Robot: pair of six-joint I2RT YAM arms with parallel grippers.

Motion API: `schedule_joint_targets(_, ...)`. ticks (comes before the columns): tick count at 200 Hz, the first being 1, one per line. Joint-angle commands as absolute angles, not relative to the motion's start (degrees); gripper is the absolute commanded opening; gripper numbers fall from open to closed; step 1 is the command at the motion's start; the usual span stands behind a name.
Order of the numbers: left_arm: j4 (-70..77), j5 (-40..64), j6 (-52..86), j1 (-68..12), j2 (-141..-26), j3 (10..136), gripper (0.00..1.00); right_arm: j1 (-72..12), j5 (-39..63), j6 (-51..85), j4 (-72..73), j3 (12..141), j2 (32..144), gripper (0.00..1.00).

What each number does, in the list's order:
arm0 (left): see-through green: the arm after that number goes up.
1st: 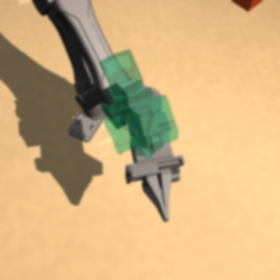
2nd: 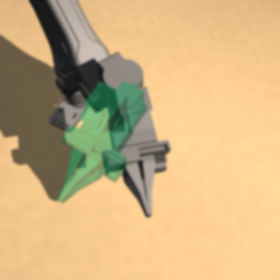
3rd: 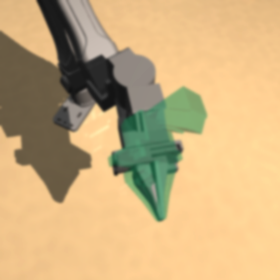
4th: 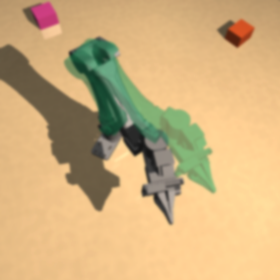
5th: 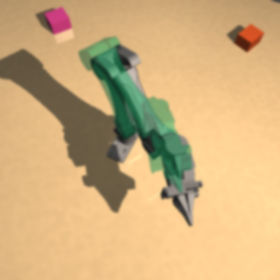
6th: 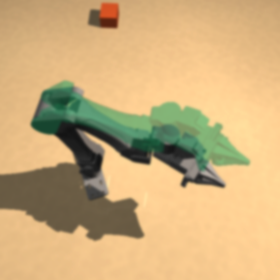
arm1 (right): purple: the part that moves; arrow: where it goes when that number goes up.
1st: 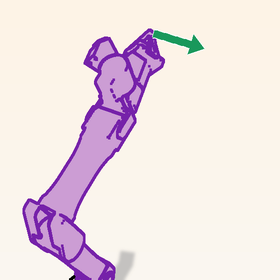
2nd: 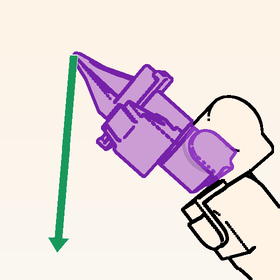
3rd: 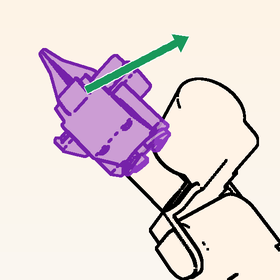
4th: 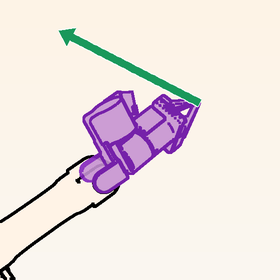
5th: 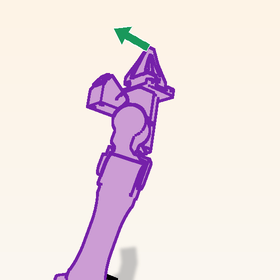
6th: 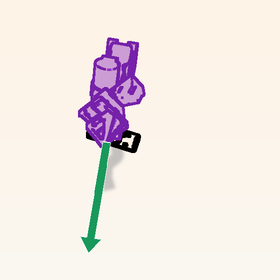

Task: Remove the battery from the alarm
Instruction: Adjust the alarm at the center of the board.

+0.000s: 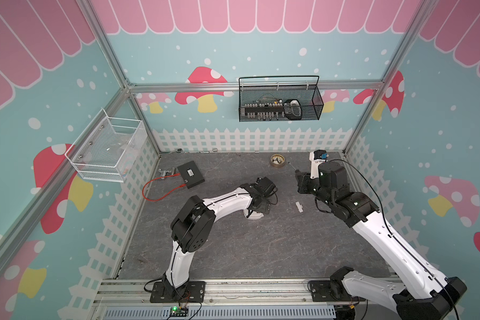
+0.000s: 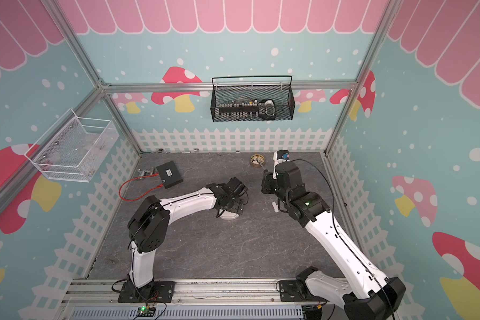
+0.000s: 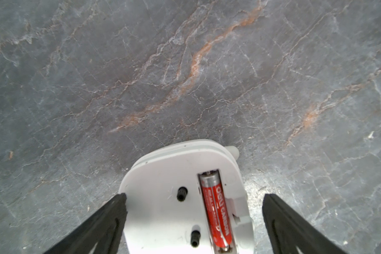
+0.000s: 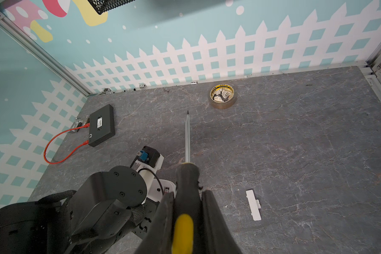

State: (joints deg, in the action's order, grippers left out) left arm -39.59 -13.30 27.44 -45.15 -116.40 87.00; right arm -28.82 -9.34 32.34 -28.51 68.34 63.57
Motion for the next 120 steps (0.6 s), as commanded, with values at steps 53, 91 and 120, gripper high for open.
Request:
schedule_joint_targets(53,-42.10,-14.60,28.87,-46.09,-115.14,83.72,0.99,-28.21,-8.30,31.52,-27.51,69.60,62.49,0.00)
schedule_joint_targets(91,-42.03,-13.85,28.93,-46.25,-116.77,84.09,0.99,-28.21,-8.08,31.51,-27.51,69.39,62.21,0.00)
schedule_joint_targets(120,-42.10,-12.92,25.92,-46.52,-117.60,85.16,0.99,-28.15,-7.44,31.86,-27.51,69.09,61.87,0.00)
